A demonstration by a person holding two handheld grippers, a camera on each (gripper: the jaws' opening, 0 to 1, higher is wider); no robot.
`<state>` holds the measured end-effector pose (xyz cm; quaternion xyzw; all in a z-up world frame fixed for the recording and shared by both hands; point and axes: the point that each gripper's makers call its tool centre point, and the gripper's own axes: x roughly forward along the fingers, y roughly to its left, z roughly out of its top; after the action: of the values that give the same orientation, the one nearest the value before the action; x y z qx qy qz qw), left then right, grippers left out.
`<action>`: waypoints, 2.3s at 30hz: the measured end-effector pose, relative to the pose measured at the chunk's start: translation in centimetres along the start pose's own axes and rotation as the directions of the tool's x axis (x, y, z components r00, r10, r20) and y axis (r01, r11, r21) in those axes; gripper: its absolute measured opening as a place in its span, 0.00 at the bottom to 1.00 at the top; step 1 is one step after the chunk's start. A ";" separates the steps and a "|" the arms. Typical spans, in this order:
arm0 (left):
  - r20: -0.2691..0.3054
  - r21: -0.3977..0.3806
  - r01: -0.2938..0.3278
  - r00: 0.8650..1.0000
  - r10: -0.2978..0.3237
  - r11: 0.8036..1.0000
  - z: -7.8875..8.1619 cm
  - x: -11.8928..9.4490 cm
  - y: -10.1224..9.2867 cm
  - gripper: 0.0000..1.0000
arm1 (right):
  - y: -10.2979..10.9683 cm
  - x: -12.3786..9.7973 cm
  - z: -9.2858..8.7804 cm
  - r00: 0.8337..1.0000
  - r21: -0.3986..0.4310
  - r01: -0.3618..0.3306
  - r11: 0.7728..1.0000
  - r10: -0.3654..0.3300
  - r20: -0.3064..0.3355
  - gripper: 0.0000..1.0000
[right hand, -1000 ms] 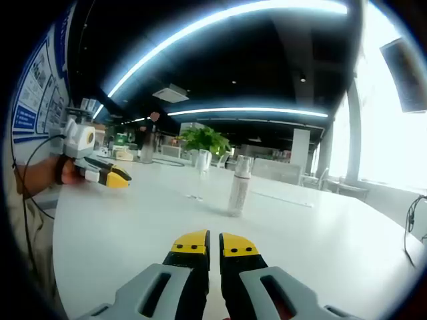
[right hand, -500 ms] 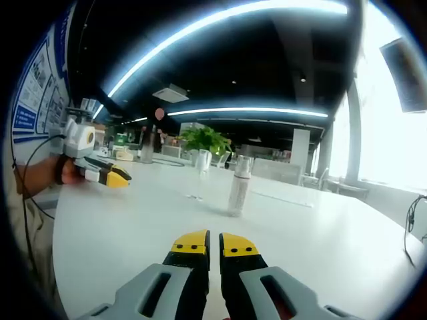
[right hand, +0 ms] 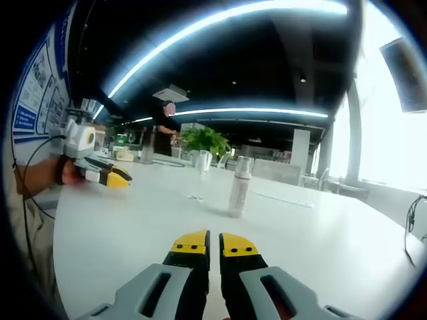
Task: Clamp pump bottle remove cover press pump head put on cover
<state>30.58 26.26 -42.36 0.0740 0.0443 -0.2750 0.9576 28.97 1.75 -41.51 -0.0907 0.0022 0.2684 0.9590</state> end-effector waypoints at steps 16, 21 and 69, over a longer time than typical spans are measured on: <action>0.008 -0.022 0.005 1.000 -0.005 1.000 0.2 0.0 0.3 0.08 | -0.1 0.0 -0.1 1.000 0.003 0.002 1.000 -0.002 -0.004 0.02; 0.019 -0.018 -0.006 1.000 0.007 1.000 0.6 0.0 0.4 0.08 | -0.1 0.0 -0.1 1.000 0.005 0.001 1.000 -0.001 -0.004 0.02; 0.037 0.012 -0.033 0.999 0.033 0.999 4.7 5.0 1.9 0.12 | -0.3 0.1 -0.2 1.000 0.031 -0.002 1.000 0.002 -0.004 0.01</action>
<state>36.04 24.42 -38.13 0.0758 0.0237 -0.2607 0.9621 29.25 1.54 -41.69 -0.0764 0.0081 0.2692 0.9600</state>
